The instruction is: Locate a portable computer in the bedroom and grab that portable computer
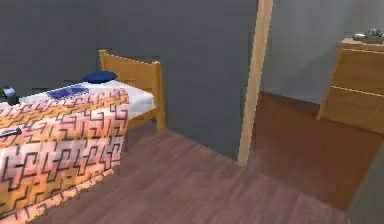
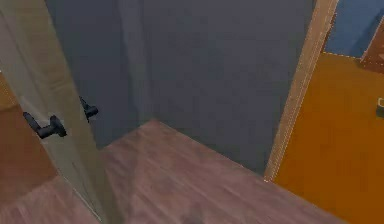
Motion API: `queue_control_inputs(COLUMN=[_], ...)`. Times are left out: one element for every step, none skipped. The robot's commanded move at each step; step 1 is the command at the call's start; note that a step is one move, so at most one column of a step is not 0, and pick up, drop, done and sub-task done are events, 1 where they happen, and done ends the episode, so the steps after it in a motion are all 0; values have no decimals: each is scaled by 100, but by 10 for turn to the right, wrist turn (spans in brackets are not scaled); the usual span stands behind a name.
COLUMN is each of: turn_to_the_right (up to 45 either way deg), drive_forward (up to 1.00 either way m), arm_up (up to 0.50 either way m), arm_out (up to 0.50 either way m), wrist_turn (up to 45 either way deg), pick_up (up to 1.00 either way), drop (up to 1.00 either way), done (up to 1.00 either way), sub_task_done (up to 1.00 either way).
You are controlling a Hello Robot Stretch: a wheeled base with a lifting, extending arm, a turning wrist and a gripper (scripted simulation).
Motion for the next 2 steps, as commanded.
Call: queue_control_inputs(turn_to_the_right=[150,0], drive_forward=[0,65], arm_up=[0,0], arm_out=[0,0], wrist_turn=[0,0], pick_up=[0,0], drop=[0,0], done=[0,0], sub_task_done=[0,0])
